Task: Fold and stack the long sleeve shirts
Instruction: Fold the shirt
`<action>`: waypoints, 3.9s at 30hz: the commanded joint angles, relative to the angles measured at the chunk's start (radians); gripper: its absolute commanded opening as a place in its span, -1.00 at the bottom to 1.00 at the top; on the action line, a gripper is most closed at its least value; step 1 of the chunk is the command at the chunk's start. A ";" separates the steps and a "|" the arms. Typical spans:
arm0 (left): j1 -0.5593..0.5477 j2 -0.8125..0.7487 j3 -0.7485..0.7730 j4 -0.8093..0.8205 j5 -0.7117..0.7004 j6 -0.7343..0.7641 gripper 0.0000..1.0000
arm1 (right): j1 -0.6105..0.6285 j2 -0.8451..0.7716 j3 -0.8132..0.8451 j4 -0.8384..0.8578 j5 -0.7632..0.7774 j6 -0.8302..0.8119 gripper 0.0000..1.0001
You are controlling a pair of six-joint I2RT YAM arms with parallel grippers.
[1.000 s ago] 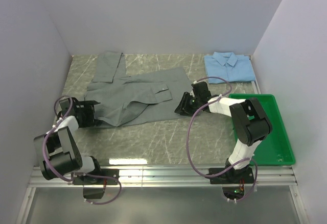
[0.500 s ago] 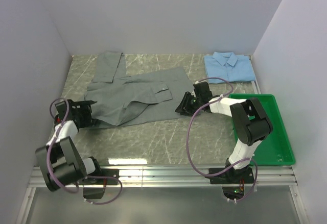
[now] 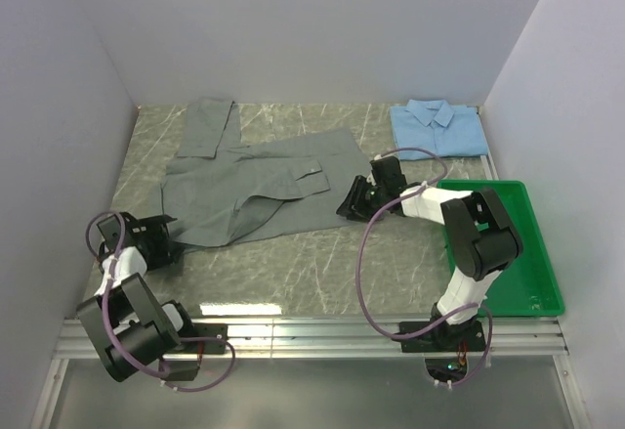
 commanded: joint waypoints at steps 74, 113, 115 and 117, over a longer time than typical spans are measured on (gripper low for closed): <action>-0.906 0.380 0.580 0.339 -0.616 1.614 -0.91 | 0.058 -0.119 0.047 -0.098 0.106 -0.212 0.02; -0.903 -0.100 0.353 -0.105 -0.592 0.801 0.80 | 0.086 0.310 0.407 0.161 0.046 0.206 0.07; -0.903 -0.090 0.350 -0.130 -0.593 0.750 0.79 | 0.086 0.318 0.409 0.171 0.037 0.203 0.05; -0.903 -0.085 0.342 -0.159 -0.595 0.670 0.79 | 0.090 0.324 0.412 0.175 0.026 0.199 0.03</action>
